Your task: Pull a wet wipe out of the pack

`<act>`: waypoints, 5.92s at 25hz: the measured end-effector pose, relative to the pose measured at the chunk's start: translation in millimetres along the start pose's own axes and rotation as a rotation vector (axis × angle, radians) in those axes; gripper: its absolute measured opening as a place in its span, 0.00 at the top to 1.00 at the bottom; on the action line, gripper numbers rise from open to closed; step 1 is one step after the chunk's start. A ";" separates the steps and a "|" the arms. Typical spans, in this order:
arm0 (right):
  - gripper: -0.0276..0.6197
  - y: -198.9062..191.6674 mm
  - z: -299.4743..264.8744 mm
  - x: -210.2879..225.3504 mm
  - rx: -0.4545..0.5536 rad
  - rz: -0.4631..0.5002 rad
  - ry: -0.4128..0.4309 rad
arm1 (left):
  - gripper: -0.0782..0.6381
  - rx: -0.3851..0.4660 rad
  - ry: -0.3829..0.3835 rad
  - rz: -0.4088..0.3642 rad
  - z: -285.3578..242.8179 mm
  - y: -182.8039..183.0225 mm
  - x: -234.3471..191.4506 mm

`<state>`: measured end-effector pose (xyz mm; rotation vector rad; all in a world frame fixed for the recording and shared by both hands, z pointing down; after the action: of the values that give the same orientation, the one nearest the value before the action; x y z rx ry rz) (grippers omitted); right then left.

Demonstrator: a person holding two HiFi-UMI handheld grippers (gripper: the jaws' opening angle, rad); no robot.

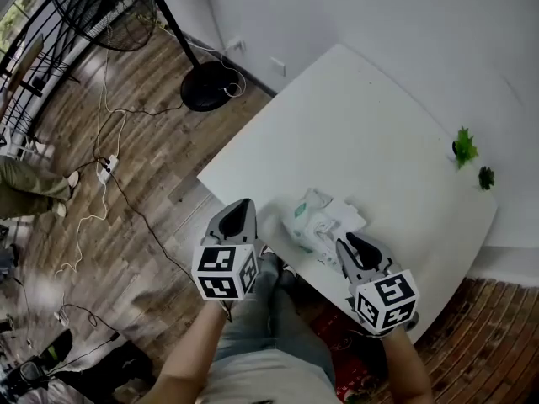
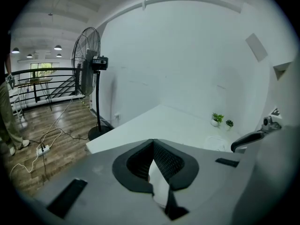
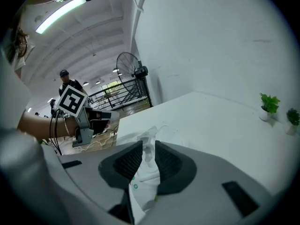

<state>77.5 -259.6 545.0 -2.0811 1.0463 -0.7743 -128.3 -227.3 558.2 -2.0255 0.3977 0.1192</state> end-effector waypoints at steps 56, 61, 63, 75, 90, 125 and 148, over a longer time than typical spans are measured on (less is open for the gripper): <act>0.95 -24.3 -13.7 -12.4 -0.258 -0.065 0.196 | 0.89 -0.017 0.010 0.092 2.6 2.0 -33.2; 0.95 -16.8 -7.3 -11.2 -0.226 -0.080 0.169 | 0.89 -0.008 -0.022 0.070 -0.4 12.7 -22.9; 0.95 -12.4 -4.5 -10.8 -0.209 -0.086 0.157 | 0.89 -0.001 -0.033 0.062 -1.0 17.5 -19.6; 0.95 14.2 8.9 -13.4 -0.109 -0.097 0.096 | 0.89 0.046 -0.092 0.025 -1.3 45.0 -6.3; 0.95 53.4 38.5 -10.6 0.016 -0.115 0.020 | 0.89 0.081 -0.183 0.001 -13.8 71.9 20.1; 0.95 132.2 116.0 1.7 0.307 -0.120 -0.079 | 0.89 0.148 -0.309 -0.044 -48.3 122.2 72.5; 0.95 105.2 257.6 108.9 0.704 -0.231 -0.915 | 0.89 0.269 -0.444 -0.188 -52.8 206.0 140.8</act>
<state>277.5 -321.5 331.8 -1.6214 0.0065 -0.1619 -68.2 -392.7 373.5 -1.6989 -0.0558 0.3703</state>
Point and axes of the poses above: the fingertips, and each gripper's own axes: z backward along the fingers, x to its right, y out of its top, the point moved 1 cm from there along z, backward along the fingers, and after that the axes turned 3 degrees about x, right-handed, at the moved point
